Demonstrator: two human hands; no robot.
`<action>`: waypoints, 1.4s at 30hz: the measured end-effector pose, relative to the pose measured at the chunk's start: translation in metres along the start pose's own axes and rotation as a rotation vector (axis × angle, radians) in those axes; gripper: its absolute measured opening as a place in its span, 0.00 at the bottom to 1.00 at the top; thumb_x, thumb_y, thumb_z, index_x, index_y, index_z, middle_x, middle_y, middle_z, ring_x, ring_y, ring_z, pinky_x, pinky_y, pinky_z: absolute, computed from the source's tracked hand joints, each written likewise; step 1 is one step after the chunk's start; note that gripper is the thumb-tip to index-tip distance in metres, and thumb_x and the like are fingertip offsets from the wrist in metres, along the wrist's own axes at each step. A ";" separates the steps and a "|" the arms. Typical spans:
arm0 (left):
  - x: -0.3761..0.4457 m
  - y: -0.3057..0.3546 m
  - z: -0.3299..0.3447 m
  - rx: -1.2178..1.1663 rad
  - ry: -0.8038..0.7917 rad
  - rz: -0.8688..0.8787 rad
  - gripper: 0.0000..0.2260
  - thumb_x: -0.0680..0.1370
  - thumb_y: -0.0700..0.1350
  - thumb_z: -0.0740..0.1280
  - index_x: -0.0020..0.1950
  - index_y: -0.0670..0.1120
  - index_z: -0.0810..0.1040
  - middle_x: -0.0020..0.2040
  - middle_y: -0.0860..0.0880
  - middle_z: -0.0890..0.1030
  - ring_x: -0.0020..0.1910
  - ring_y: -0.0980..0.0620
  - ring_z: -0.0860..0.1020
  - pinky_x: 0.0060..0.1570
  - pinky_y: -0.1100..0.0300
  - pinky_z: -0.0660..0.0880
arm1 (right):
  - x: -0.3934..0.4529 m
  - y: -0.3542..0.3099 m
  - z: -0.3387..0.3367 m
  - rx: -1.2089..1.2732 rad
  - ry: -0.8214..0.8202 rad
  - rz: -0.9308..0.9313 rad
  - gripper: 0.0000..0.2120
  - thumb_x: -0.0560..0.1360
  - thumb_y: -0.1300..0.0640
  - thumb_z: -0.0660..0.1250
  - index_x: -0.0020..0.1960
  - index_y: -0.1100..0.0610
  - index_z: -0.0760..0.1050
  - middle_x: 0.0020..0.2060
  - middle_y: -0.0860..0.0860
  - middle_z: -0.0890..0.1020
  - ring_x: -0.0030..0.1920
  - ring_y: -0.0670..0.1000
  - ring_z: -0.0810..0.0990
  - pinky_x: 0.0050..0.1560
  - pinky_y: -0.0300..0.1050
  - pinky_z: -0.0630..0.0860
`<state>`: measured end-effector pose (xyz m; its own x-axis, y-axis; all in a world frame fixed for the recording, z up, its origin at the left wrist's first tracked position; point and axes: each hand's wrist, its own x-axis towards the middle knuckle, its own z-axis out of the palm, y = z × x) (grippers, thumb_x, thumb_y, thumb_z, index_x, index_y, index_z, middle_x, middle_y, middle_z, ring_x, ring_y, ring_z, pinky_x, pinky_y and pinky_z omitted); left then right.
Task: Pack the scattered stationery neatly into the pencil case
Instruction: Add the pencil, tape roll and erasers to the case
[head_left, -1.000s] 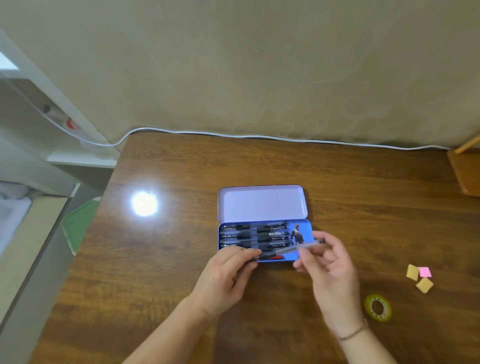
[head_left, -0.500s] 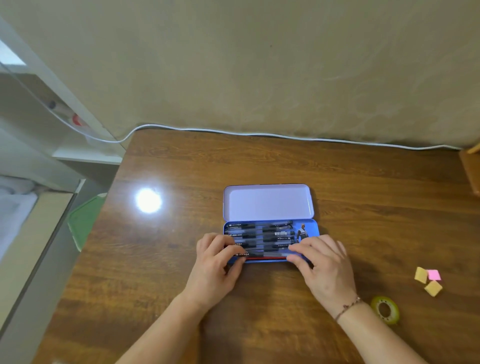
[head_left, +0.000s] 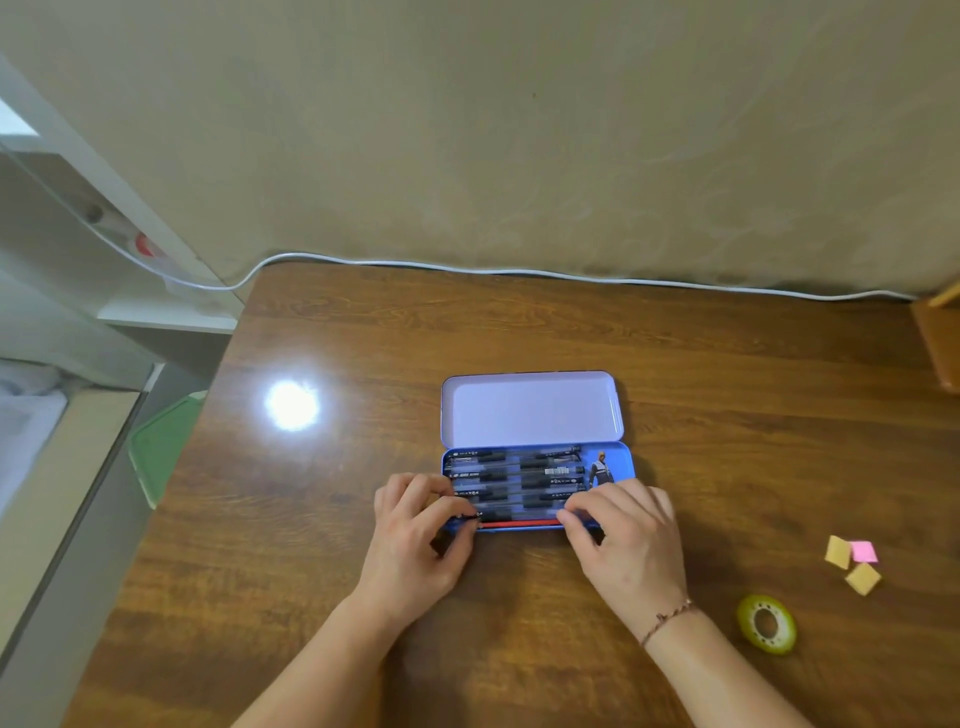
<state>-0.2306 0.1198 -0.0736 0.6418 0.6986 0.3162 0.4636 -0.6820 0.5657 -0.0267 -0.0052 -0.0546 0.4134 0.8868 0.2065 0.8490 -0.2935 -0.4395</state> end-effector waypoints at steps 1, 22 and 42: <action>0.001 0.002 -0.001 0.003 0.008 0.005 0.04 0.73 0.48 0.70 0.46 0.50 0.81 0.49 0.53 0.77 0.50 0.49 0.72 0.50 0.48 0.69 | -0.001 -0.001 -0.001 0.019 0.021 -0.002 0.08 0.73 0.47 0.65 0.41 0.49 0.81 0.37 0.41 0.81 0.42 0.48 0.77 0.46 0.45 0.69; 0.056 0.055 0.057 0.290 -0.425 0.488 0.19 0.80 0.59 0.60 0.68 0.53 0.73 0.72 0.51 0.72 0.74 0.43 0.66 0.71 0.37 0.57 | -0.054 0.042 -0.067 0.128 -0.146 0.531 0.31 0.69 0.53 0.75 0.69 0.45 0.68 0.64 0.43 0.69 0.62 0.45 0.72 0.62 0.45 0.73; 0.062 0.048 0.048 0.259 -0.350 0.157 0.45 0.63 0.72 0.67 0.74 0.50 0.66 0.65 0.54 0.77 0.60 0.50 0.76 0.68 0.44 0.65 | 0.016 0.043 -0.018 0.107 -0.066 0.292 0.24 0.69 0.51 0.73 0.64 0.50 0.74 0.62 0.44 0.77 0.65 0.47 0.70 0.63 0.48 0.73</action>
<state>-0.1391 0.1204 -0.0633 0.8635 0.4978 0.0812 0.4531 -0.8363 0.3086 0.0223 -0.0098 -0.0539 0.6092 0.7930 0.0029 0.6571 -0.5027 -0.5617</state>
